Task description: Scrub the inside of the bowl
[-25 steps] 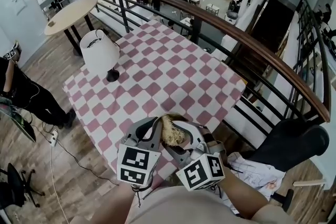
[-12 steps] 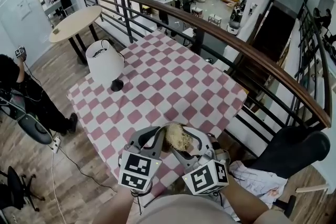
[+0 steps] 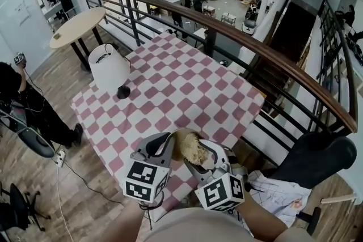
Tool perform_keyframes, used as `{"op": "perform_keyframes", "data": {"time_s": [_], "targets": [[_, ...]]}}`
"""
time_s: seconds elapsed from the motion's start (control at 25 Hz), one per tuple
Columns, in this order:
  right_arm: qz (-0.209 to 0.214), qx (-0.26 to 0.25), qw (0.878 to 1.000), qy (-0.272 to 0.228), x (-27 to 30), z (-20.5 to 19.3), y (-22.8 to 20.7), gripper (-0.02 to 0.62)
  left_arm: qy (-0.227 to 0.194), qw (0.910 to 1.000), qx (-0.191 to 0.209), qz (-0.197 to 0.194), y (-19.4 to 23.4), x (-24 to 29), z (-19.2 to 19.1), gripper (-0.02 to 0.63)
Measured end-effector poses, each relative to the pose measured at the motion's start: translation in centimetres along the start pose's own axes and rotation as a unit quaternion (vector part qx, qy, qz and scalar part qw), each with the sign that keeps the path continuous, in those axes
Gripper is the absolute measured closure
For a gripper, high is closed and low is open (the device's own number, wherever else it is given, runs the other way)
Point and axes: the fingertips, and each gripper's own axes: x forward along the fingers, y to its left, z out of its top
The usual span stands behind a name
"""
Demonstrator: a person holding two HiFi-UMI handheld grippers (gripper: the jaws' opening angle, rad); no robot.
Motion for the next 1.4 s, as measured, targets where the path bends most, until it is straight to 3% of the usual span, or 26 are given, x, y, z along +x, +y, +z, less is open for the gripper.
{"op": "perform_keyframes", "data": {"time_s": [0.32, 0.68, 0.88, 1.08, 1.24, 1.4], "targets": [[0.027, 0.028, 0.999, -0.009, 0.2, 0.4, 0.8, 0.339, 0.004, 0.9998, -0.012, -0.018, -0.4, 1.3, -0.1, 0.575], [0.039, 0.085, 0.995, -0.046, -2.3, 3.0, -1.0, 0.339, 0.029, 0.9991, 0.031, -0.005, 0.0, 1.7, -1.4, 0.581], [0.017, 0.111, 0.989, -0.096, -3.9, 5.0, -4.4, 0.339, 0.043, 0.9954, 0.085, -0.012, -0.2, 1.9, -1.6, 0.581], [0.009, 0.098, 0.989, -0.113, -4.0, 6.3, -7.3, 0.339, 0.060, 0.9873, 0.136, -0.056, -2.9, 2.3, -1.3, 0.581], [0.016, 0.088, 0.992, -0.086, -3.2, 6.5, -8.0, 0.339, 0.046, 0.9783, 0.187, -0.078, -4.9, 2.1, 0.1, 0.581], [0.026, 0.095, 0.992, -0.079, -2.4, 6.3, -8.8, 0.339, 0.020, 0.9687, 0.236, -0.074, -5.7, 2.1, 1.7, 0.581]]}}
